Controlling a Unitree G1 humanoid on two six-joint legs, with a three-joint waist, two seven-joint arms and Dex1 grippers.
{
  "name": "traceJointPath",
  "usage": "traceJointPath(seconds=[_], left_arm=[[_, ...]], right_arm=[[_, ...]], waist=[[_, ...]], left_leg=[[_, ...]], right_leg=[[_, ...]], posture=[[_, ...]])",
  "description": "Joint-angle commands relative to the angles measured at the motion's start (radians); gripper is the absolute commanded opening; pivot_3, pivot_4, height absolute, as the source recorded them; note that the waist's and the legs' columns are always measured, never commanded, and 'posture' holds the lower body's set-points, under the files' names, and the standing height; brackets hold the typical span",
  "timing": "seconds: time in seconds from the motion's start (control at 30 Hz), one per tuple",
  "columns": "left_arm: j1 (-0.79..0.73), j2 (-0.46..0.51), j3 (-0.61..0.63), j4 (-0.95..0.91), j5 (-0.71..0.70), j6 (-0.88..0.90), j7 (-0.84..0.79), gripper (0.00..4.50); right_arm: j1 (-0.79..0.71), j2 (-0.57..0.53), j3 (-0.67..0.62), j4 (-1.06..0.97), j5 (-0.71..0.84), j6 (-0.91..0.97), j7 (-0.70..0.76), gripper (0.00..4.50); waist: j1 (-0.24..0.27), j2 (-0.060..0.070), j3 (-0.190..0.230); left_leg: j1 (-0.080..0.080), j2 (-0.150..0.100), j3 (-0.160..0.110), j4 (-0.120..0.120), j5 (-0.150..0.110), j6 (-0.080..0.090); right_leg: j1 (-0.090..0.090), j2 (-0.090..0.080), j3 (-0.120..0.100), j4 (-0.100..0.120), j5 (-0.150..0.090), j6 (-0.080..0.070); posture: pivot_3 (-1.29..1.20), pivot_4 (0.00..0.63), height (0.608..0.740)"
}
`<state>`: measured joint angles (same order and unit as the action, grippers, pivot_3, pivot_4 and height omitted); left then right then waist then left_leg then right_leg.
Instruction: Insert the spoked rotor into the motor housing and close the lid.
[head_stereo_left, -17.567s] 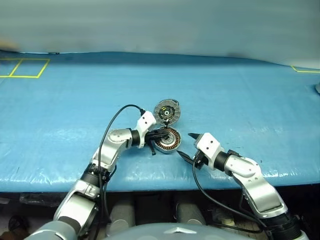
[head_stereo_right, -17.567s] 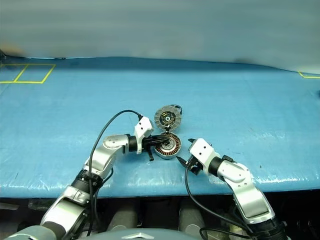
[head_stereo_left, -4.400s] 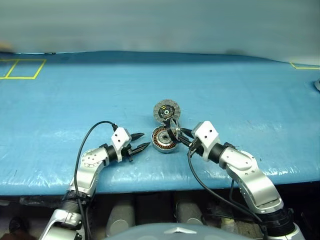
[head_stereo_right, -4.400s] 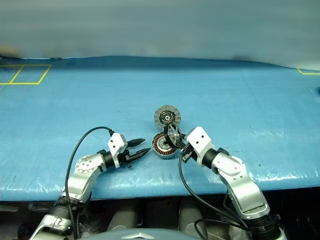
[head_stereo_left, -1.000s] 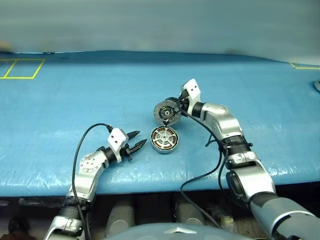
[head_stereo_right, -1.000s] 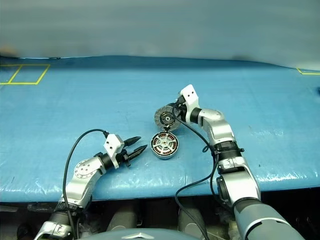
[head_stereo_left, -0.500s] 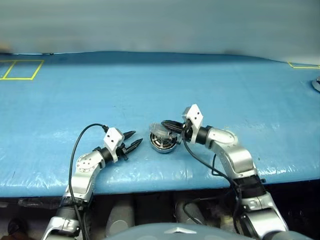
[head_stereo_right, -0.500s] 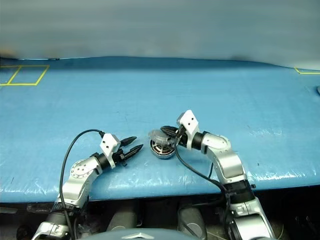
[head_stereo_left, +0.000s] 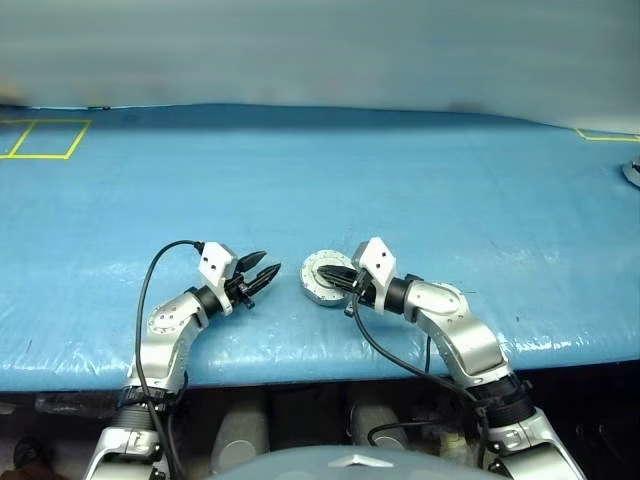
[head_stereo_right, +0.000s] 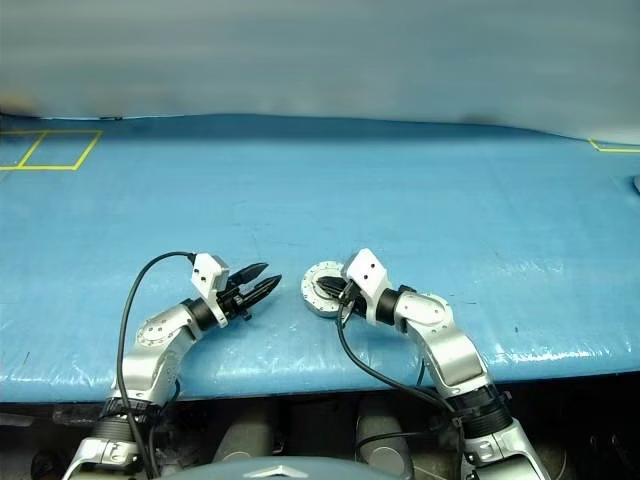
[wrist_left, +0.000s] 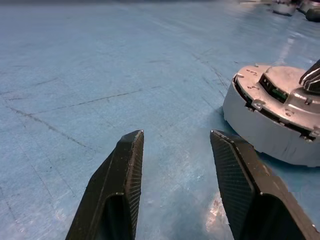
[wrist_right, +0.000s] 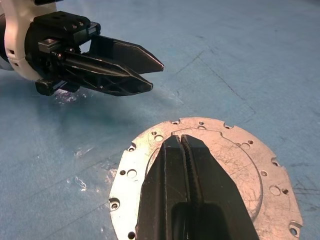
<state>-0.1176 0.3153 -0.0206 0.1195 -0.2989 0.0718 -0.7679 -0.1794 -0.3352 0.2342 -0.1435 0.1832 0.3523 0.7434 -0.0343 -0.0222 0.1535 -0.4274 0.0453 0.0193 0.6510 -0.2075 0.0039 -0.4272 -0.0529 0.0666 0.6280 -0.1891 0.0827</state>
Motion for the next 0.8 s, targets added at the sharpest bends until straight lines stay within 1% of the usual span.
traceJointPath(seconds=[0.03,0.2,0.23,0.3,0.4,0.47,0.57,0.63,0.7,0.8], left_arm=[[-0.058,-0.015,-0.004,-0.047,-0.01,-0.027,-0.002,2.25],[-0.132,-0.034,-0.038,-0.021,-0.002,-0.031,-0.031,2.25],[-0.147,-0.038,-0.047,-0.009,-0.001,-0.03,-0.043,2.41],[-0.17,-0.039,-0.07,0.013,0.008,-0.032,-0.072,2.81],[-0.199,-0.038,-0.108,0.045,0.023,-0.047,-0.121,3.79],[-0.222,-0.04,-0.13,0.07,0.029,-0.053,-0.154,4.43],[-0.259,-0.041,-0.163,0.13,0.067,-0.089,-0.179,4.47],[-0.278,-0.046,-0.176,0.163,0.087,-0.119,-0.186,4.47],[-0.299,-0.063,-0.173,0.207,0.11,-0.155,-0.154,4.47],[-0.318,-0.073,-0.198,0.247,0.125,-0.166,-0.183,4.47]], right_arm=[[0.033,0.038,-0.06,-0.067,0.106,0.007,0.001,0.05],[0.049,0.059,-0.147,-0.165,0.154,-0.004,-0.073,0.05],[0.058,0.051,-0.162,-0.181,0.158,-0.001,-0.081,0.02],[0.074,0.03,-0.18,-0.206,0.15,0.005,-0.1,0.0],[0.101,-0.006,-0.217,-0.238,0.133,0.016,-0.138,0.0],[0.132,-0.034,-0.227,-0.263,0.149,0.024,-0.128,0.0],[0.174,-0.067,-0.195,-0.283,0.135,0.031,-0.118,0.0],[0.19,-0.065,-0.173,-0.294,0.142,0.028,-0.118,0.0],[0.202,-0.059,-0.152,-0.306,0.151,0.025,-0.113,0.0],[0.209,-0.051,-0.133,-0.306,0.145,0.021,-0.124,0.0]], waist=[[0.004,0.0,0.0],[0.008,0.0,0.0],[0.008,0.0,0.0],[0.01,0.0,0.0],[0.011,0.0,0.0],[0.013,0.0,0.0],[0.012,0.0,0.0],[0.009,0.0,0.0],[0.009,0.0,0.0],[0.011,0.0,0.0]], left_leg=[[0.0,0.0,0.0,0.0,0.0,0.0],[-0.001,0.0,0.0,0.0,0.0,0.0],[-0.001,0.0,0.0,0.0,0.0,0.0],[-0.001,0.0,0.0,0.0,0.0,0.0],[-0.001,-0.001,0.0,0.0,0.0,0.0],[-0.001,-0.001,0.0,0.0,0.0,0.0],[-0.001,-0.001,0.0,0.0,0.0,0.0],[-0.001,0.0,0.0,0.0,0.0,0.0],[-0.001,0.0,0.0,0.0,0.0,0.0],[-0.001,0.0,0.0,0.0,0.0,0.0]], right_leg=[[0.0,0.0,0.0,0.0,0.0,0.0],[0.0,0.0,0.0,0.0,0.0,0.0],[0.0,0.0,0.0,0.0,0.0,0.0],[-0.001,0.0,0.0,0.0,0.0,0.0],[-0.001,0.0,0.0,0.0,0.0,0.0],[-0.001,0.0,0.0,-0.001,0.0,0.0],[-0.001,0.0,0.0,-0.001,0.0,0.0],[-0.001,0.0,0.0,-0.001,0.0,0.0],[-0.001,0.0,0.0,-0.001,0.0,0.0],[0.0,0.0,0.0,-0.001,0.0,0.0]], posture=[[0.0,0.15,0.74],[0.0,0.15,0.74],[0.0,0.15,0.74],[0.0,0.15,0.74],[0.0,0.15,0.74],[0.0,0.15,0.74],[0.0,0.15,0.74],[0.0,0.15,0.74],[0.0,0.15,0.74],[0.0,0.15,0.74]])
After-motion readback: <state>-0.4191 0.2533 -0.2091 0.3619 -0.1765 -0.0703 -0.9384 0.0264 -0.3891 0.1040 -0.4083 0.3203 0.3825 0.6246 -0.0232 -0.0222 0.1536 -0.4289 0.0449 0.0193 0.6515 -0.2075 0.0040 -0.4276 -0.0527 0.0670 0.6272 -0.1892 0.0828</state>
